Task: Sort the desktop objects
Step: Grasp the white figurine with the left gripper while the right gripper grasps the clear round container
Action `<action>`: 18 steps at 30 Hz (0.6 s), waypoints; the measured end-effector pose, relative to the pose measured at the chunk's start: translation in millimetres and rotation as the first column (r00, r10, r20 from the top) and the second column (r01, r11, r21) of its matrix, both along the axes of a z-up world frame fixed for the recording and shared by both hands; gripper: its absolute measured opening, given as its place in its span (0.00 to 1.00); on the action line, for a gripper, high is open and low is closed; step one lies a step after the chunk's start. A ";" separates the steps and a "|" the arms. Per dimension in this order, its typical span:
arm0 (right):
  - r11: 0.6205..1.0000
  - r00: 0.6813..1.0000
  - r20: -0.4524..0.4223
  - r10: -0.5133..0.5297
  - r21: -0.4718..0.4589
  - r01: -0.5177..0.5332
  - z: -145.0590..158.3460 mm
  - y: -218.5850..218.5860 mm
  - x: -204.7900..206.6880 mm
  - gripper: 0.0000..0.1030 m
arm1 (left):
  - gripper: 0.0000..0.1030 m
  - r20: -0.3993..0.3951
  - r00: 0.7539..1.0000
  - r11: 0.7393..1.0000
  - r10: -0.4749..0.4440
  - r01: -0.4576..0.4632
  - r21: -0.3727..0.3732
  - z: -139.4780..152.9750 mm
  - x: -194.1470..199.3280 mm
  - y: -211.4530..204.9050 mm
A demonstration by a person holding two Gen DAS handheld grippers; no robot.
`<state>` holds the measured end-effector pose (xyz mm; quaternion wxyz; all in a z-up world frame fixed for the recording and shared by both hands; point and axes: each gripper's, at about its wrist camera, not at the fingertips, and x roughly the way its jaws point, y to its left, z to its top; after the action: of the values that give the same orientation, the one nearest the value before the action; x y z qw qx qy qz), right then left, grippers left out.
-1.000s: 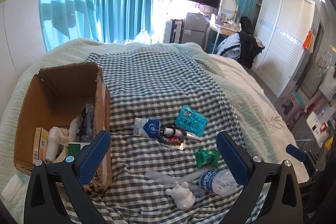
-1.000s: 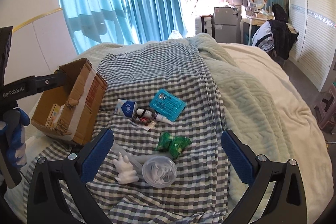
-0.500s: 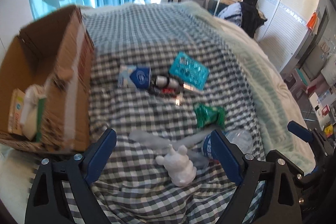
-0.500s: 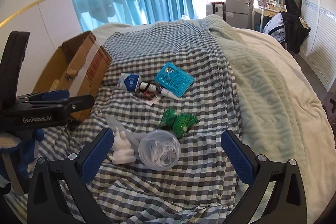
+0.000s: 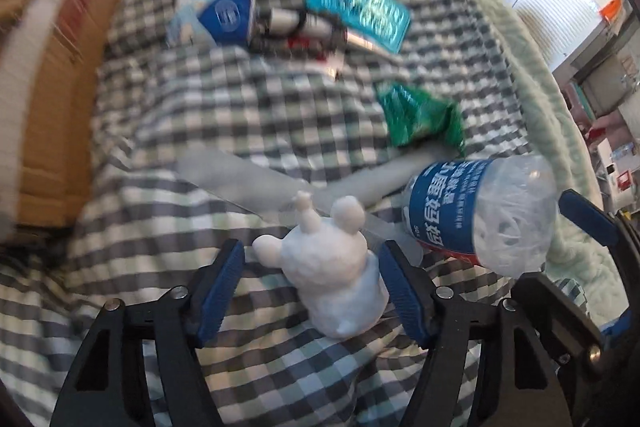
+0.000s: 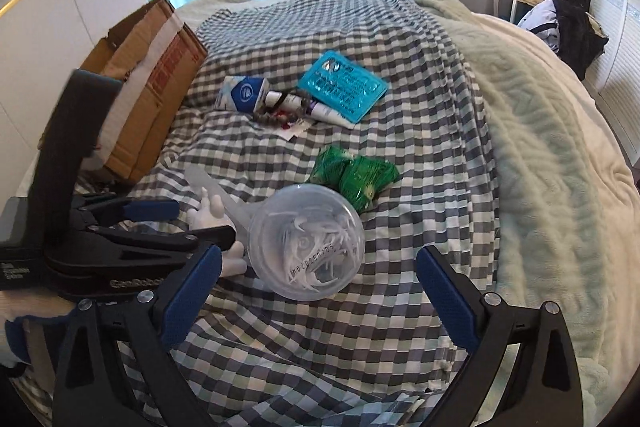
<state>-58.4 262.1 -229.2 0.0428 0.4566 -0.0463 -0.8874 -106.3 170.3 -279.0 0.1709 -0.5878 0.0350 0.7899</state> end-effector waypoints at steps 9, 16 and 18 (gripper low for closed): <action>0.999 0.998 0.055 -0.010 -0.038 0.013 -23.4 7.3 -17.7 0.86 | 0.63 0.035 0.999 1.000 0.002 -0.003 0.014 -28.3 -12.1 1.4; 1.000 0.998 0.069 0.001 -0.009 -0.001 -31.1 0.5 -27.5 0.79 | 0.59 0.028 1.000 1.000 -0.007 0.006 0.019 -26.6 -6.8 0.8; 1.000 0.997 0.071 0.004 -0.011 -0.003 -32.1 0.7 -28.0 0.62 | 0.59 0.018 1.000 1.000 -0.015 0.015 0.013 -24.3 -3.3 1.3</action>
<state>-86.3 262.7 -261.3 0.0452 0.4877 -0.0515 -0.8703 -109.6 171.7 -303.3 0.1809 -0.5937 0.0327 0.7834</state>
